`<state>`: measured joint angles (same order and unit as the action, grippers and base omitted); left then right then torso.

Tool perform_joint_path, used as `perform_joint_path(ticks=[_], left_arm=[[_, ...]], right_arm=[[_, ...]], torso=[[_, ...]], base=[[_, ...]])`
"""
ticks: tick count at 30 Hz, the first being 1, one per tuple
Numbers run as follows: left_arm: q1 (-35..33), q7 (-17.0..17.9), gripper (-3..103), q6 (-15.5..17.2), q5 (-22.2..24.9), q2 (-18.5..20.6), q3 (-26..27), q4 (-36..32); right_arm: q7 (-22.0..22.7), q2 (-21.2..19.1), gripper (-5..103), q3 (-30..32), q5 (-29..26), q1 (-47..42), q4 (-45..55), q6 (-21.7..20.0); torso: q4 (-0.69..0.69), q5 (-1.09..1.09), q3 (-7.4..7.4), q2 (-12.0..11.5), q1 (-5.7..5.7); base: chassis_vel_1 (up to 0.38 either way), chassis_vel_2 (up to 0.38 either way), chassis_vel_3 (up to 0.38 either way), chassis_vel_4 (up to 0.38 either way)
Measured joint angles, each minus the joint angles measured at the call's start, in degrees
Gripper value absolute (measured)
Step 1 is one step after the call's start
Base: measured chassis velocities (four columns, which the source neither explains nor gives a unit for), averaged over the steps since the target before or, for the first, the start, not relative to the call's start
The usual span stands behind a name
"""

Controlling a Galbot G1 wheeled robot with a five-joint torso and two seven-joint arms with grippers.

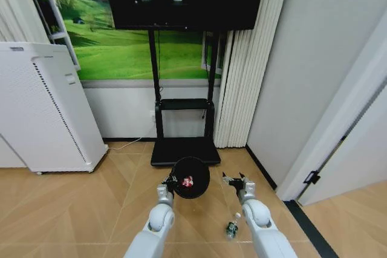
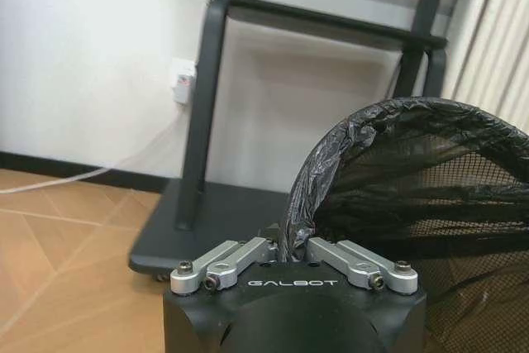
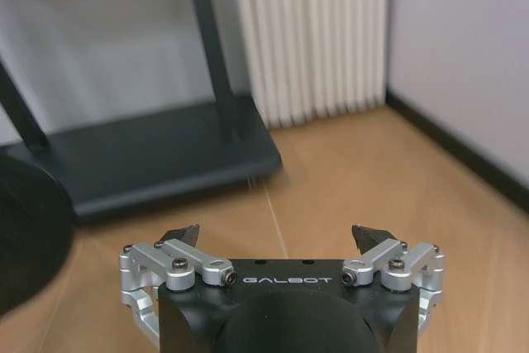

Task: Pick up the trash bin and place the garbage on the floor into it.

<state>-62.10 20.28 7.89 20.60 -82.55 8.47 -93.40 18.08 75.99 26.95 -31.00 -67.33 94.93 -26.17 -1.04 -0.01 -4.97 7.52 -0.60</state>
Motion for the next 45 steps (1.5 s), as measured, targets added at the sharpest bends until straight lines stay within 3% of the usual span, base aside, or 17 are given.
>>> perform_joint_path(ticks=[1,2,3,5,8,13,16,23,39,45], left_arm=[[-0.2,0.2,2,0.0,0.1,0.2,0.2,-0.5],[-0.6,0.7,2,0.2,0.5,0.7,0.8,-1.6],[-0.6,0.7,2,0.2,0.5,0.7,0.8,-1.6],[-1.1,1.3,2,0.4,1.2,1.7,1.5,-3.2],[-1.5,1.6,2,0.6,1.7,2.7,2.0,-4.1],[-1.7,1.7,2,0.7,2.2,3.9,2.8,-4.8],[-1.7,1.7,2,0.8,2.3,4.0,3.1,-4.9],[-1.6,1.0,2,0.8,2.4,3.4,2.8,-4.6],[-0.6,0.6,2,0.9,2.9,2.2,2.7,-4.4],[-0.7,0.6,2,0.9,3.0,2.3,2.7,-5.1]], right_arm=[[1.6,0.0,100,-0.3,-1.8,-0.3,0.1,-0.6],[6.4,0.4,100,-1.2,-8.0,-1.4,0.1,-2.6],[6.4,0.4,100,-1.2,-8.0,-1.4,0.1,-2.6],[11.4,1.5,100,-2.6,-15.5,-2.1,-1.0,-4.3],[13.3,2.6,100,-3.8,-16.9,-2.4,-3.8,-4.4],[14.2,3.9,100,-5.2,-15.4,-1.6,-11.2,-3.5],[12.8,4.7,100,-5.3,-9.6,0.3,-17.9,0.2],[10.7,4.8,100,-4.3,-5.2,1.7,-22.6,2.8],[12.3,5.5,101,-3.2,-5.8,1.1,-25.3,1.4],[12.3,5.7,86,-3.1,-5.7,0.9,-25.6,1.6]], torso=[[0.00,0.00,0.00,0.0,0.00],[-0.01,-0.01,0.00,0.0,0.00],[-0.01,-0.01,0.00,0.0,0.00],[-0.01,0.00,0.00,0.0,0.00],[-0.01,0.01,0.00,0.0,0.00],[-0.01,0.01,0.00,0.0,0.00],[0.00,0.00,0.00,0.0,0.00],[-0.01,0.01,-0.01,0.0,0.00],[-0.01,0.01,-0.01,0.0,0.00],[-0.01,0.01,-0.01,0.0,0.00]], base=[[0.000,0.000,0.000,0.000],[0.000,0.000,0.000,0.000],[0.000,0.000,0.000,0.000],[0.000,0.000,0.000,0.000],[0.000,0.000,0.000,0.000],[0.000,0.000,0.000,0.000],[0.000,0.000,0.000,0.000],[0.000,0.000,0.000,0.000],[0.000,0.000,0.000,0.000],[0.000,0.000,0.000,0.000]])
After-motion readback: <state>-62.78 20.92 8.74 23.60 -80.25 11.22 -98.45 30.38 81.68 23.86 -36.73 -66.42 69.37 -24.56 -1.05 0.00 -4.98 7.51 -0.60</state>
